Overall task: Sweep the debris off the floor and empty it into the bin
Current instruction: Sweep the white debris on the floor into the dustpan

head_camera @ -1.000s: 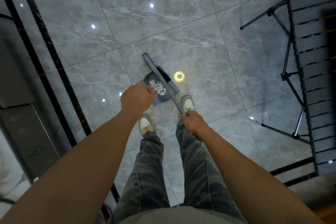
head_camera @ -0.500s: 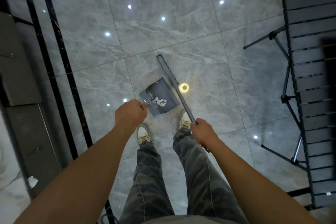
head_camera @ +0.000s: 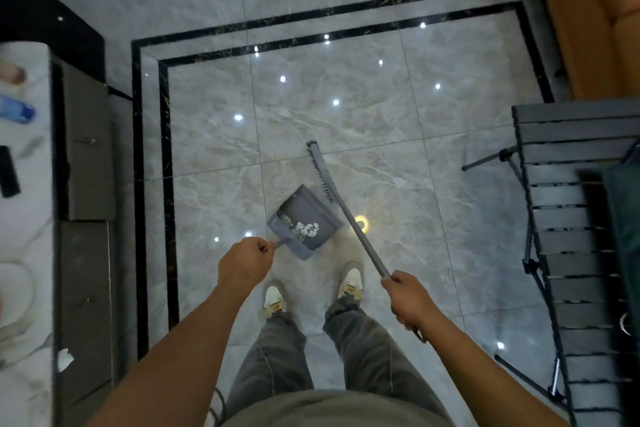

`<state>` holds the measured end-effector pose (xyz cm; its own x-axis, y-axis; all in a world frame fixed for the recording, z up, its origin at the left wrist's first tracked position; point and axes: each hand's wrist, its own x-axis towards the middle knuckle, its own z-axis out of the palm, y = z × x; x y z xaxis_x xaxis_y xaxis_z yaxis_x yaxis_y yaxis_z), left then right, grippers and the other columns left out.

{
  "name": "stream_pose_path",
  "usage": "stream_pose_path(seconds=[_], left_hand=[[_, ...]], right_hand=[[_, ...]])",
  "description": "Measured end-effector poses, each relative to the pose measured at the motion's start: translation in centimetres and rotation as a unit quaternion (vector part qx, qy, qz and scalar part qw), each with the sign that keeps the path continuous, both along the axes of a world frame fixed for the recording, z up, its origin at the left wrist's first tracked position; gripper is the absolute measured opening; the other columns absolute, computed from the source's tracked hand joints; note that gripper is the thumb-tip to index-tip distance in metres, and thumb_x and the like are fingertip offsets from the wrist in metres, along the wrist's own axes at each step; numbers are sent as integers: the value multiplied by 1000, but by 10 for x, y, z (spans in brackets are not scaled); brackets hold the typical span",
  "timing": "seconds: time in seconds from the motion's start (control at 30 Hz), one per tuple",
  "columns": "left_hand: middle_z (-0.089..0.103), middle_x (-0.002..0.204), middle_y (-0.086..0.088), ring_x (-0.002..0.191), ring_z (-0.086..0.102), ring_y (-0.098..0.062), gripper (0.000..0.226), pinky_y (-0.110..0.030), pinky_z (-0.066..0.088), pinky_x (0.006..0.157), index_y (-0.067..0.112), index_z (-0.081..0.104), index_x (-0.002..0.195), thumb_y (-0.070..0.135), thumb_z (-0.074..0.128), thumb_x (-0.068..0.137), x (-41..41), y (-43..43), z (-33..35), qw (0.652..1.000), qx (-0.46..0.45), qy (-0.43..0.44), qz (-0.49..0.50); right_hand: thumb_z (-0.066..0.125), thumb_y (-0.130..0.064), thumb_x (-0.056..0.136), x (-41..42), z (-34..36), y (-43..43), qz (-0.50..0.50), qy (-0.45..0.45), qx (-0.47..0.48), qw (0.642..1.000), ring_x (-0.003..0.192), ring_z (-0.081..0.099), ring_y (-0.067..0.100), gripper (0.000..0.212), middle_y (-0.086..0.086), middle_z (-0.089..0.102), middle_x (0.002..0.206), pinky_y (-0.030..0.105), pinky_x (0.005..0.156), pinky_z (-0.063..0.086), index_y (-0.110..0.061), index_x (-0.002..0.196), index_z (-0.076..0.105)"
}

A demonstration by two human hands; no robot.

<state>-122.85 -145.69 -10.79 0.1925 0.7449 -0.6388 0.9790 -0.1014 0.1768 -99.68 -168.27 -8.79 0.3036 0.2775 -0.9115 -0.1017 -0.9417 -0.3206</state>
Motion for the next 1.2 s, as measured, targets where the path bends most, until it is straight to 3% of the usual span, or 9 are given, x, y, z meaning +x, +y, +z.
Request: stream_pose_path(seconds=[0.1, 0.3, 0.4, 0.63, 1.03, 1.2], left_hand=[[62, 60, 0, 58, 61, -17, 53, -29, 43, 54, 16, 60, 63, 51, 52, 102, 5, 13, 28, 998, 20, -24, 47], [59, 61, 1, 62, 61, -19, 54, -31, 48, 62, 20, 49, 55, 47, 54, 102, 21, 56, 71, 985, 38, -96, 137], [61, 64, -1, 68, 65, -23, 53, -34, 52, 68, 21, 51, 55, 48, 54, 101, 16, 83, 81, 974, 44, -127, 184], [55, 59, -5, 63, 57, -24, 52, -32, 42, 61, 16, 46, 55, 37, 57, 101, 0, 147, 83, 929, 47, -174, 324], [54, 59, -5, 59, 54, -23, 44, -31, 36, 55, 14, 50, 58, 32, 59, 98, -9, 351, 108, 923, 27, -189, 335], [56, 60, -4, 59, 54, -21, 48, -31, 38, 58, 15, 49, 58, 36, 61, 99, -4, 404, 116, 917, 29, -201, 345]], right_hand=[[47, -28, 104, 30, 25, 17, -44, -7, 8, 999, 43, 38, 14, 25, 10, 47, 66, 23, 39, 30, -6, 106, 58], [51, -20, 101, 66, 50, 59, -85, -24, 35, 996, 35, 33, 15, 16, 7, 39, 50, 21, 40, 25, -8, 90, 52], [52, -18, 101, 73, 56, 90, -72, -30, 46, 996, 34, 32, 15, 17, 5, 37, 48, 20, 39, 25, -9, 87, 49], [54, -15, 99, 78, 69, 200, -11, -24, 21, 999, 34, 32, 15, 16, 6, 38, 48, 18, 40, 23, -9, 85, 48], [55, -22, 99, 88, 116, 473, 37, -56, 16, 998, 35, 35, 15, 19, 3, 44, 48, 19, 41, 26, -10, 84, 56], [54, -21, 99, 91, 129, 542, 42, -52, 20, 998, 35, 35, 14, 19, 4, 44, 51, 19, 39, 26, -9, 84, 57]])
